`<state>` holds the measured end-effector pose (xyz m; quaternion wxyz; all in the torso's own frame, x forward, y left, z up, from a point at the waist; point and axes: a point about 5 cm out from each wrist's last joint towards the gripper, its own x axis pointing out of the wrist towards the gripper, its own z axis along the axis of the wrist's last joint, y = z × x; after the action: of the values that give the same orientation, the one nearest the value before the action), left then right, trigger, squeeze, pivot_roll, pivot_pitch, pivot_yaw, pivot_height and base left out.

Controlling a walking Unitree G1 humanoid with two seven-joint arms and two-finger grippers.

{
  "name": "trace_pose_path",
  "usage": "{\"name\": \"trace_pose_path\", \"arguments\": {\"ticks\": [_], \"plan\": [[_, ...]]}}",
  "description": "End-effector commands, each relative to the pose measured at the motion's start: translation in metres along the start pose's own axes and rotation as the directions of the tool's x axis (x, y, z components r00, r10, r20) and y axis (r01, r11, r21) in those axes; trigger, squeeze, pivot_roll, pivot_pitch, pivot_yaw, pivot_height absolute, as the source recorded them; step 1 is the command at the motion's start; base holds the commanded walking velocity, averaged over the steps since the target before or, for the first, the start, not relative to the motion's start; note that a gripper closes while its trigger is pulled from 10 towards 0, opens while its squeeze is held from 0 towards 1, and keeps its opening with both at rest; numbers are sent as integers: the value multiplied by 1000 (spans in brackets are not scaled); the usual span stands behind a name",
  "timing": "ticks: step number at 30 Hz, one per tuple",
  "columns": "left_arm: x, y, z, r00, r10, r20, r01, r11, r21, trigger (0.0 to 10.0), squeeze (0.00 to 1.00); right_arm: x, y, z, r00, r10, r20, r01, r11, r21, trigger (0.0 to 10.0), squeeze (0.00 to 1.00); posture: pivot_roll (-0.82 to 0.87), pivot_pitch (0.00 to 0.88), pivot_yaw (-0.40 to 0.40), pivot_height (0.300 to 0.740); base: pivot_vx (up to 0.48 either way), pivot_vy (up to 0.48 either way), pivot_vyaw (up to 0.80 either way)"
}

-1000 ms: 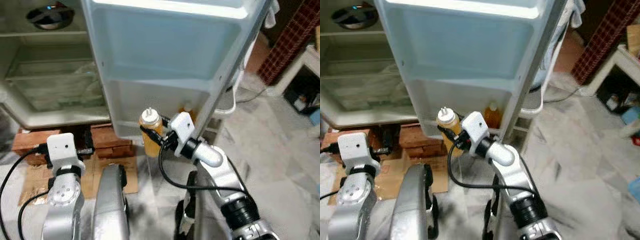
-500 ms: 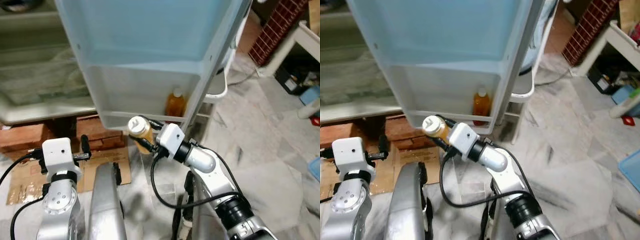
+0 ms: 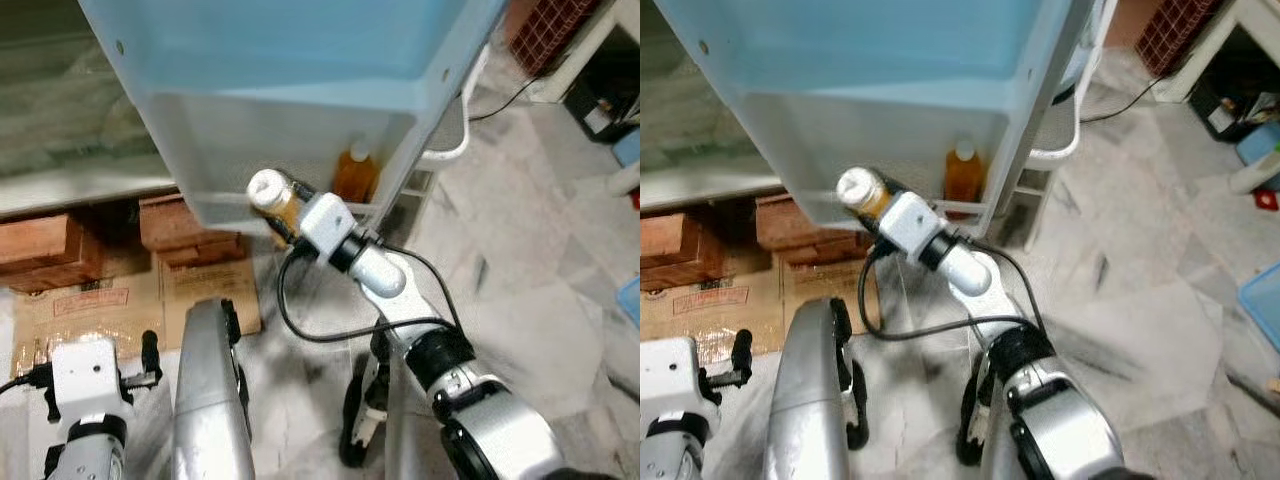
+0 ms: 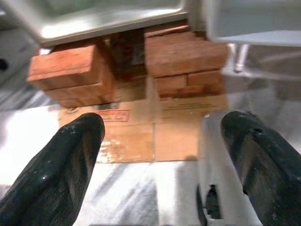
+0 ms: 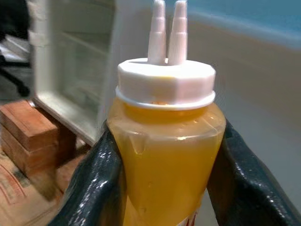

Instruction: Restocking fridge

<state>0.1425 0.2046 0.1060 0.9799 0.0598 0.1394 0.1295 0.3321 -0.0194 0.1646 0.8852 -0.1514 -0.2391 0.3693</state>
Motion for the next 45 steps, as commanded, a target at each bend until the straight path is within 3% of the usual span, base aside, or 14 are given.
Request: {"name": "trace_pose_path", "arguments": {"ticks": [1, 7, 11, 14, 23, 25, 27, 28, 36, 41, 45], "plan": [[-11, -2, 2, 999, -29, -20, 29, 1000, 3, 10000, 0, 5, 0, 2, 999, -28, 14, 29, 999, -32, 10000, 0, 261, 453, -58, 545, 0, 0, 0], [-25, -7, 6, 997, -70, -30, 70, 998, -3, 10000, 0, 16, -7, 8, 996, -80, 42, 84, 991, -108, 10000, 0, 271, 484, -63, 545, 0, 0, 0], [-30, -9, 10, 996, -76, -37, 76, 997, -10, 10000, 0, 23, -8, 15, 992, -85, 97, 105, 968, -229, 10000, 0, 282, 493, -66, 545, 0, 0, 0], [-32, -9, 11, 996, -77, -40, 76, 997, -14, 10000, 0, 27, -7, 19, 989, -90, 120, 118, 962, -247, 10000, 0, 294, 496, -69, 545, 0, 0, 0], [-40, -9, 14, 996, -76, -52, 76, 997, -14, 10000, 0, 40, 18, 35, 974, 33, 222, 46, 939, -341, 10000, 0, 330, 509, -75, 545, 0, 0, 0], [-41, -8, 15, 996, -72, -54, 72, 997, -12, 10000, 0, 41, 22, 35, 969, 62, 239, 47, 903, -427, 10000, 0, 337, 513, -73, 545, 0, 0, 0], [-41, -8, 16, 996, -71, -54, 71, 997, -12, 10000, 0, 41, 22, 34, 970, 58, 237, 55, 894, -444, 10000, 0, 337, 513, -73, 545, 0, 0, 0], [-41, -8, 16, 996, -71, -55, 70, 997, -12, 10000, 0, 42, 18, 31, 975, 40, 217, 71, 876, -477, 10000, 0, 336, 517, -73, 545, 0, 0, 0], [-41, -8, 17, 996, -75, -54, 74, 997, -7, 10000, 0, 38, -8, 15, 990, -93, 106, 135, 836, -533, 10000, 0, 333, 514, -72, 545, 0, 0, 0], [-41, -8, 17, 996, -73, -59, 73, 997, -3, 10000, 0, 28, -24, -3, 968, -249, -32, 207, 865, -456, 10000, 0, 338, 514, -71, 545, 0, 0, 0], [-40, -8, 16, 996, -73, -60, 73, 997, -4, 10000, 0, 16, -31, -19, 908, -382, -171, 318, 895, -311, 10000, 0, 338, 510, -69, 545, 0, 0, 0]]}}
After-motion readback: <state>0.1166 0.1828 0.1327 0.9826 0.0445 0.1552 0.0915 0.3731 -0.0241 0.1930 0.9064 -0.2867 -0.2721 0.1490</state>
